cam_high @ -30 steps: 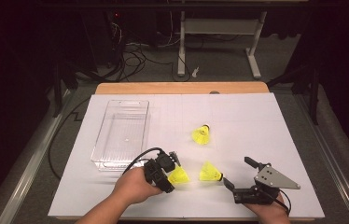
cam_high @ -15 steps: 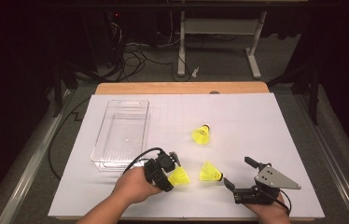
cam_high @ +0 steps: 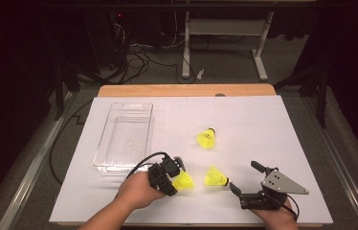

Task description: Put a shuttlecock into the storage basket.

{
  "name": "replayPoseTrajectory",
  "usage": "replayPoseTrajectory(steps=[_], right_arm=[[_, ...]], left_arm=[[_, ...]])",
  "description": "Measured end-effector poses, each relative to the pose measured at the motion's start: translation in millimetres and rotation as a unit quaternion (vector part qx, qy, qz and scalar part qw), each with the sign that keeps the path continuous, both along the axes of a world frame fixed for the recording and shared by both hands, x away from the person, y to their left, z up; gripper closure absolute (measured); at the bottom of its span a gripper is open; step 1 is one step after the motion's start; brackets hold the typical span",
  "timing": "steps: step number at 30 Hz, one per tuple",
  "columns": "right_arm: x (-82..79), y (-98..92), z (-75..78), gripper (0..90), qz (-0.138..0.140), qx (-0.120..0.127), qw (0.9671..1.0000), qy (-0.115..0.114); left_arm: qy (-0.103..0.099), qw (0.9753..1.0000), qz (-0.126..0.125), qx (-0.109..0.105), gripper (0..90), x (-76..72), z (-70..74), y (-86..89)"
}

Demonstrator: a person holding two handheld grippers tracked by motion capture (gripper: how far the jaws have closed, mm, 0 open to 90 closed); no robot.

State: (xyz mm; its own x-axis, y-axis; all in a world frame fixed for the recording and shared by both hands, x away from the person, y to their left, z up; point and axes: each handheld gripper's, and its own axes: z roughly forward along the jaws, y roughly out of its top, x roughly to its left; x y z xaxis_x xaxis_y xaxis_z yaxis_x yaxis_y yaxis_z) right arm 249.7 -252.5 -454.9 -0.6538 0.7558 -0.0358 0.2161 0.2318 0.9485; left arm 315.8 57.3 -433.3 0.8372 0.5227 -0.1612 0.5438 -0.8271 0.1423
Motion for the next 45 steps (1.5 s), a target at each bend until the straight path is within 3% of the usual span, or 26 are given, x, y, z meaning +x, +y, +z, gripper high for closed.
replayPoseTrajectory(steps=[23,45], right_arm=[[-0.6,-0.5,0.1,0.2,0.0,0.001,1.0,-0.001],[-1.0,-0.2,-0.1,0.2,0.001,-0.002,1.0,-0.001]], left_arm=[[0.019,0.9997,0.007,-0.016,64.7,-3.1,24.6,7.4],[0.017,0.9997,0.011,-0.01,64.7,-0.9,65.5,22.5]])
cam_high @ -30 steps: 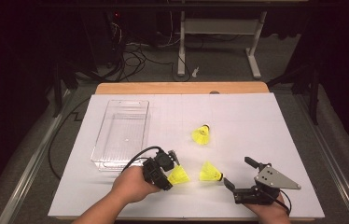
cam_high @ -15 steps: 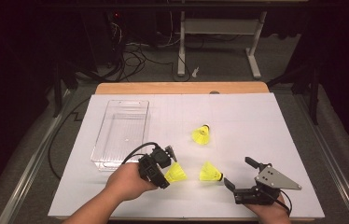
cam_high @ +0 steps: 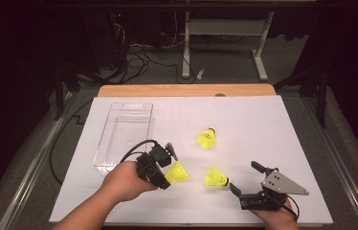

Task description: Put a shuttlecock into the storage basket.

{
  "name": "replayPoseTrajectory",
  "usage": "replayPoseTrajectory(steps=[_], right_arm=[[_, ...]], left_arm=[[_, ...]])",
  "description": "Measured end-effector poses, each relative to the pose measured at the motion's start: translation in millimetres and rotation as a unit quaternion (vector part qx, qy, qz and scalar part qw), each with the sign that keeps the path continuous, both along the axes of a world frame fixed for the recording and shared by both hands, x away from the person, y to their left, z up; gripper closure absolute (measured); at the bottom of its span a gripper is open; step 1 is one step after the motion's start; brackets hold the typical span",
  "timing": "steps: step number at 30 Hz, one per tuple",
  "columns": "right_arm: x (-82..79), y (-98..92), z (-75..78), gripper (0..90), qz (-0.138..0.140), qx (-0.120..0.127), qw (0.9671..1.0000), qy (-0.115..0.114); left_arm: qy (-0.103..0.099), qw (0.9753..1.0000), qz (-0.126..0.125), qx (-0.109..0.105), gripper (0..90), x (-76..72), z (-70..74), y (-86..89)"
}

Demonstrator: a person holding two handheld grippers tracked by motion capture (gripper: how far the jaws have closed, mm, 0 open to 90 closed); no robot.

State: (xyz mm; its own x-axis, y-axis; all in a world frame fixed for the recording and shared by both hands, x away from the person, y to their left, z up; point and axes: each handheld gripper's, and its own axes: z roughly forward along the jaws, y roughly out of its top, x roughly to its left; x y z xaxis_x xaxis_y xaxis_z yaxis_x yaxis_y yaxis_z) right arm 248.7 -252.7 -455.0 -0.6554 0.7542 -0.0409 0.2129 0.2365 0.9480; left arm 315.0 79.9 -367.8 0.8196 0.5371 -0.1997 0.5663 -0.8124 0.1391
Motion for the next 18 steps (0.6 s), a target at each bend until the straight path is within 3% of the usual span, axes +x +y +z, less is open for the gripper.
replayPoseTrajectory(steps=[18], right_arm=[[-0.6,0.4,0.4,0.2,0.0,0.0,1.0,-0.001]], left_arm=[[-0.003,0.9997,0.024,-0.006,64.8,6.9,29.1,24.3]])
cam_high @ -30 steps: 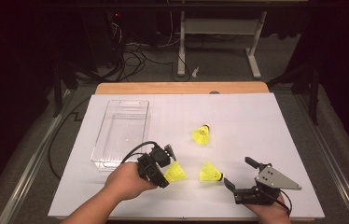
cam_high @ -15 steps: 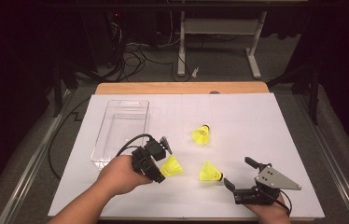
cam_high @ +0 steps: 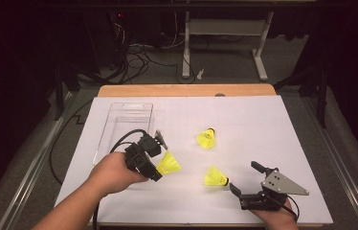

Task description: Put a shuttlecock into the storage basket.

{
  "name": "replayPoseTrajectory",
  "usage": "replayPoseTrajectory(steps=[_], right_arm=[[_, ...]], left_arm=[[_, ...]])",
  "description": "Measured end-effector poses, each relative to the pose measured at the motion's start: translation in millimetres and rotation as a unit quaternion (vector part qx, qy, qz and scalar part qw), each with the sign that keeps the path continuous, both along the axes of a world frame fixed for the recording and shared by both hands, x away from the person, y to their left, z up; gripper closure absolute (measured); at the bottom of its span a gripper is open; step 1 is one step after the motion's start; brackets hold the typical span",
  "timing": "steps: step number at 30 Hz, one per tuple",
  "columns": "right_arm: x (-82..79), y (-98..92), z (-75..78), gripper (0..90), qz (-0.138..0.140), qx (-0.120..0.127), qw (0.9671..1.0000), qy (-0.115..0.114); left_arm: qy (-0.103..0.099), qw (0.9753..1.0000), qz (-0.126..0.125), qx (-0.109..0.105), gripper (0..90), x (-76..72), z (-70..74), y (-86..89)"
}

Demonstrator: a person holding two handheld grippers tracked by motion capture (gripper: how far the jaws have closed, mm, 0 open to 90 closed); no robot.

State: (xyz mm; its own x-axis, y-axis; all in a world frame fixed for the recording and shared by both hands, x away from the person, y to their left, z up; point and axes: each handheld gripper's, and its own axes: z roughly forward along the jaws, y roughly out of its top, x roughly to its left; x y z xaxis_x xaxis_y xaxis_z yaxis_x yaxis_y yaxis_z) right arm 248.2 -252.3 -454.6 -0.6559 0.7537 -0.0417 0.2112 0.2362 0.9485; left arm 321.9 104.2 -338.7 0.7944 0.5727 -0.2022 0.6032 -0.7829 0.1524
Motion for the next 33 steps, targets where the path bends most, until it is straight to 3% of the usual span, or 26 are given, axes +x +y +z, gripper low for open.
replayPoseTrajectory(steps=[14,33], right_arm=[[0.1,0.9,-0.3,0.2,-0.001,-0.001,1.0,0.0],[0.4,0.2,-0.8,0.2,0.001,-0.001,1.0,0.002]], left_arm=[[0.001,0.9996,0.029,0.0,64.8,5.2,11.9,25.6],[0.001,0.9971,0.075,0.01,64.7,13.0,12.3,65.9]])
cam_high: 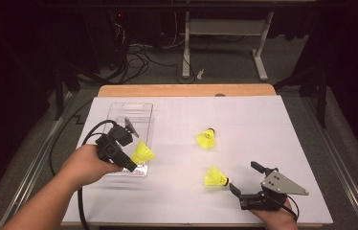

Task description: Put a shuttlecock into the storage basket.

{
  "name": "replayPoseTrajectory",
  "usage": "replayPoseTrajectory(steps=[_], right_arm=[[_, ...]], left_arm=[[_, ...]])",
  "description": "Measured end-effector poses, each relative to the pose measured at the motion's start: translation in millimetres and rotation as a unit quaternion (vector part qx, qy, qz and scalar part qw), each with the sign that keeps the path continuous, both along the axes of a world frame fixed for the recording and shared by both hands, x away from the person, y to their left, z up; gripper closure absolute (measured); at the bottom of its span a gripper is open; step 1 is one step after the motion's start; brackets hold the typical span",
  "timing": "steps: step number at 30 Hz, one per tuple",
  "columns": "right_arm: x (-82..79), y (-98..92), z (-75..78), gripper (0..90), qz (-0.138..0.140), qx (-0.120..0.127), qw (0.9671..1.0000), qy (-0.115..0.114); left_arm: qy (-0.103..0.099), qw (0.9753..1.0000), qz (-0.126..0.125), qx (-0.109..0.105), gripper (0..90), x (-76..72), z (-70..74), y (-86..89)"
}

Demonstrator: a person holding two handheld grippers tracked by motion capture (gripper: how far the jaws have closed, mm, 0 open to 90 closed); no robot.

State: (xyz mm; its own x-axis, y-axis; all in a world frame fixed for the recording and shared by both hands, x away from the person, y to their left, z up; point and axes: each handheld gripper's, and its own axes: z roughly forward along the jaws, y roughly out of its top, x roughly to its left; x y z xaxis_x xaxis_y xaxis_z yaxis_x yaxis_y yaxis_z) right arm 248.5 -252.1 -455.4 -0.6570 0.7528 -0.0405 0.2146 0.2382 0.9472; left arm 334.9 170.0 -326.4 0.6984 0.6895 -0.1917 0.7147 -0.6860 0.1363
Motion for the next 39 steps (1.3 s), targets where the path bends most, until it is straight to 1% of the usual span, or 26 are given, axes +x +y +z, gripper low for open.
replayPoseTrajectory(steps=[2,5,7,10,14,16,19,22,29,39], right_arm=[[-0.1,0.3,-0.1,0.2,0.0,-0.001,1.0,0.0],[-0.1,0.4,-0.2,0.2,0.0,-0.001,1.0,0.001],[-0.1,0.4,-0.3,0.2,0.0,0.0,1.0,0.001],[-0.1,0.4,-0.7,0.3,0.0,0.0,1.0,0.002],[0.0,0.7,-0.9,0.2,0.0,0.0,1.0,0.002],[0.1,0.5,-1.0,0.3,0.001,-0.001,1.0,0.002],[0.3,0.6,-1.2,0.2,0.001,-0.002,1.0,0.002],[0.2,0.5,-1.2,0.3,0.001,-0.003,1.0,0.002],[0.2,0.2,-1.0,0.2,0.0,-0.001,1.0,0.002],[0.0,0.3,-0.8,0.3,0.0,-0.001,1.0,0.002]], left_arm=[[0.003,1.0,0.005,0.004,64.8,0.9,-0.6,6.3],[0.001,0.9999,0.009,0.007,64.8,1.2,-0.6,10.3],[-0.002,0.9998,0.019,0.0,64.8,2.1,0.6,15.5],[-0.003,0.9996,0.029,-0.002,64.8,3.5,1.7,22.9],[-0.002,0.9991,0.043,0.007,64.8,4.6,1.2,34.7],[-0.001,0.999,0.044,0.008,64.8,5.0,1.4,37.4],[-0.005,0.9983,0.057,0.009,64.8,4.9,1.2,44.0],[-0.004,0.9979,0.064,0.01,64.8,5.0,1.2,50.0],[-0.004,0.9974,0.071,0.013,64.8,3.2,2.3,60.4],[-0.006,0.9967,0.079,0.017,64.8,2.9,3.3,68.1]])
